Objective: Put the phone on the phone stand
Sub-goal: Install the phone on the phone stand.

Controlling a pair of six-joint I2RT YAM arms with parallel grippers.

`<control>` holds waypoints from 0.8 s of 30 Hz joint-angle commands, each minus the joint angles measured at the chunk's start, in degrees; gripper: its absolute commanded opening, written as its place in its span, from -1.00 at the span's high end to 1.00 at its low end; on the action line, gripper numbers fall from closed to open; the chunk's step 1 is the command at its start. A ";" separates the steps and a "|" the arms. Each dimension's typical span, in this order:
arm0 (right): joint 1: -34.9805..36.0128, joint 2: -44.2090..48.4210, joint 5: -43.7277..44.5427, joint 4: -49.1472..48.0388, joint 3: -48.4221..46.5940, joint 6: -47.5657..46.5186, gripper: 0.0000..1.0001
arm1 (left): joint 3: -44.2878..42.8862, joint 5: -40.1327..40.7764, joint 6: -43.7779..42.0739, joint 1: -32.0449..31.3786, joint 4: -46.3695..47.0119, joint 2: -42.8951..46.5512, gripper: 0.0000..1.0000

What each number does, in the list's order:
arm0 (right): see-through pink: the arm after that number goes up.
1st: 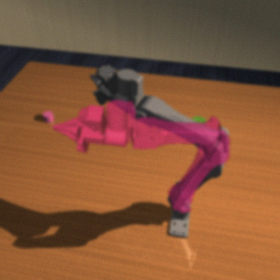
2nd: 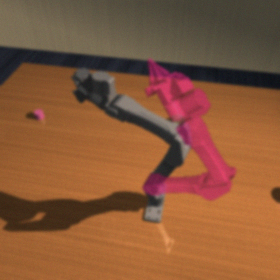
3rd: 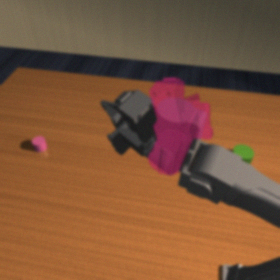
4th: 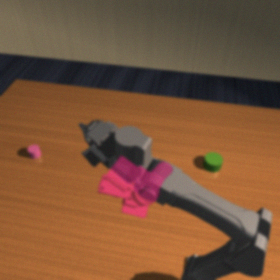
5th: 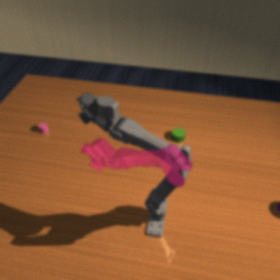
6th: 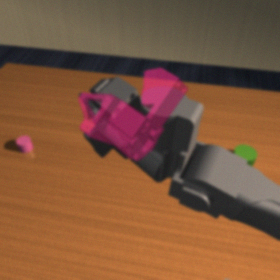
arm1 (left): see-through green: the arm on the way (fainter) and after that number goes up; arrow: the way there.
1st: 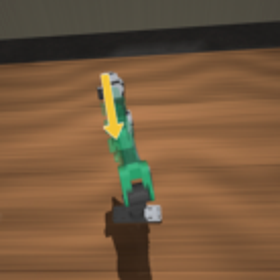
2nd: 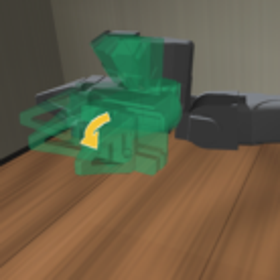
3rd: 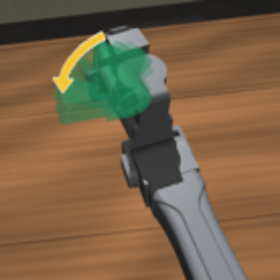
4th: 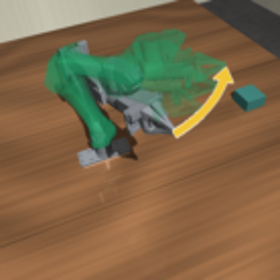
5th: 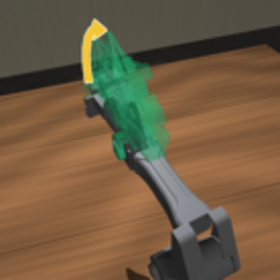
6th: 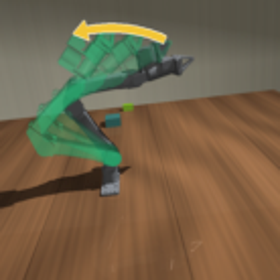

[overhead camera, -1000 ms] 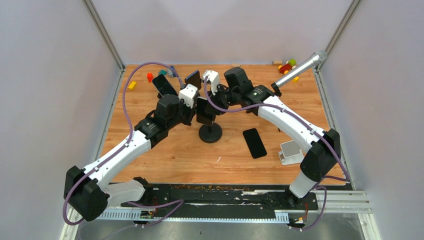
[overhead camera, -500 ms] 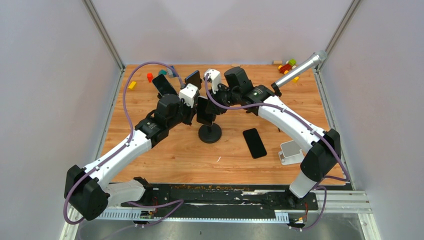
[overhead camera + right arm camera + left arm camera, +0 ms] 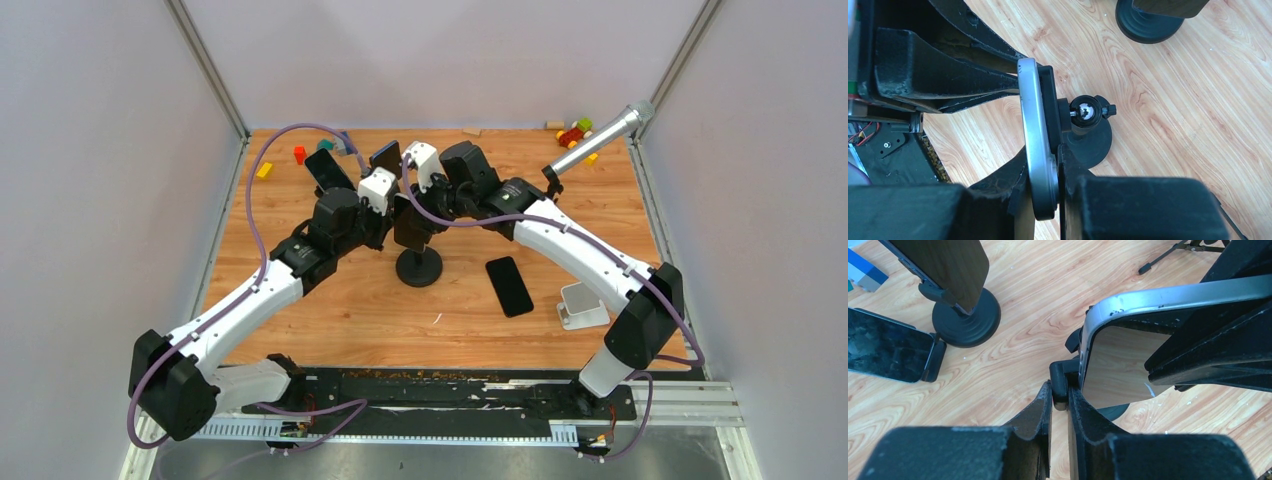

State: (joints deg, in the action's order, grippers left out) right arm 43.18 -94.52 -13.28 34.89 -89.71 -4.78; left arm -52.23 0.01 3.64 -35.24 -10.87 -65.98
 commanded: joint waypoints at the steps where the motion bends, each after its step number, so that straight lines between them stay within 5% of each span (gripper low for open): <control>1: -3.36 -5.48 23.33 1.34 3.98 -1.73 1.00 | 0.56 -13.48 1.39 -2.51 0.44 1.69 1.00; 24: -2.92 -6.62 23.66 -0.41 4.64 1.00 1.00 | 4.67 -24.28 1.83 -2.42 5.94 1.63 1.00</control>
State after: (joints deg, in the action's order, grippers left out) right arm 43.44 -93.82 -11.33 36.25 -88.88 -1.76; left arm -48.36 -5.93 3.62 -34.35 -4.67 -65.91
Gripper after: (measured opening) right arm 0.167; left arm 0.192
